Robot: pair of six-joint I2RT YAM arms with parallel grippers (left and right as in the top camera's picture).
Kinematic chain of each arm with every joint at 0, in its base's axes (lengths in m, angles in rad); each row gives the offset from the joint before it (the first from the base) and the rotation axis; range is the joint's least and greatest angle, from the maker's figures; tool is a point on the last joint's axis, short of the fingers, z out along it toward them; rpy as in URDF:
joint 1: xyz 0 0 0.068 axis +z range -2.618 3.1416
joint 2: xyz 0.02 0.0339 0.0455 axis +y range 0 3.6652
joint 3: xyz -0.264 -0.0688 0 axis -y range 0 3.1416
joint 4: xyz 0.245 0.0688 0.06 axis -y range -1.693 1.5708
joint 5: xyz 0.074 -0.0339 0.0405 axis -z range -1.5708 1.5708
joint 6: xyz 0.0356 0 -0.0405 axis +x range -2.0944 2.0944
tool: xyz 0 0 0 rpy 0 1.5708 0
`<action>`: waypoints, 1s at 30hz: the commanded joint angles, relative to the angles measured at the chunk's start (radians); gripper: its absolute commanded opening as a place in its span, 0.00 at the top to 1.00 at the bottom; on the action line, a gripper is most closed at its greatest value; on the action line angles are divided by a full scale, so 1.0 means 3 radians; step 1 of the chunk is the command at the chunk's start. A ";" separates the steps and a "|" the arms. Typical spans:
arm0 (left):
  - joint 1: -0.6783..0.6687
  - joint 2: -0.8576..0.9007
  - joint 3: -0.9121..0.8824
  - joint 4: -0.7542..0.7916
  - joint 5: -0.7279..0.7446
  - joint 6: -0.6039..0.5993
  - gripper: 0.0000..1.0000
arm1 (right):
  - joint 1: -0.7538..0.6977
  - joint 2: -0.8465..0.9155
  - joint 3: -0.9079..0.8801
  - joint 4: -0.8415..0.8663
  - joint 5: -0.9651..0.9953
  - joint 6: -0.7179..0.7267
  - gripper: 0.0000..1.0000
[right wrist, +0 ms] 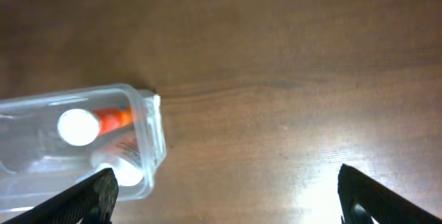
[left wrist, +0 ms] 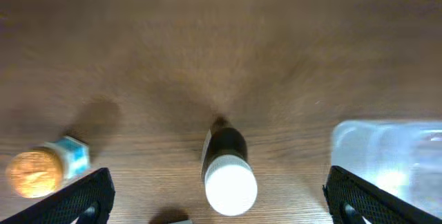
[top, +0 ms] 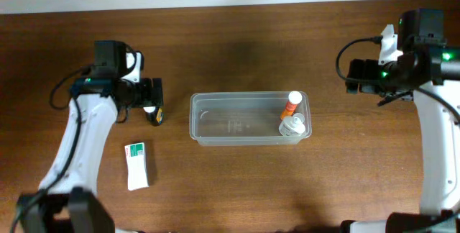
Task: Pack container
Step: 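Place the spray bottle upright in the container's right end, release, then grasp the dark white-capped bottle with the left gripper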
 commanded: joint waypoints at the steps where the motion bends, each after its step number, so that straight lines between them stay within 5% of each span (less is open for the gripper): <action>1: -0.0014 0.0234 0.0051 -0.0010 0.0024 -0.0031 0.05 | -0.0031 0.0121 -0.0015 -0.0015 -0.0069 0.0028 0.08; 4: -0.0013 0.0369 0.0051 0.0011 0.0024 -0.0029 0.10 | -0.0024 0.0202 -0.0015 -0.0010 -0.0069 0.0028 0.10; 11: -0.0014 0.0421 0.0051 0.0029 0.0024 -0.0031 0.55 | -0.0025 0.0240 -0.0015 -0.0009 -0.0067 0.0027 0.10; 18: -0.0014 0.0421 0.0051 -0.0037 0.0036 -0.0032 0.60 | -0.0024 0.0240 -0.0015 -0.0010 -0.0067 0.0027 0.10; 30: -0.0023 0.0345 0.0195 -0.0201 0.0037 -0.0032 0.92 | -0.0024 0.0240 -0.0015 -0.0011 -0.0066 0.0027 0.10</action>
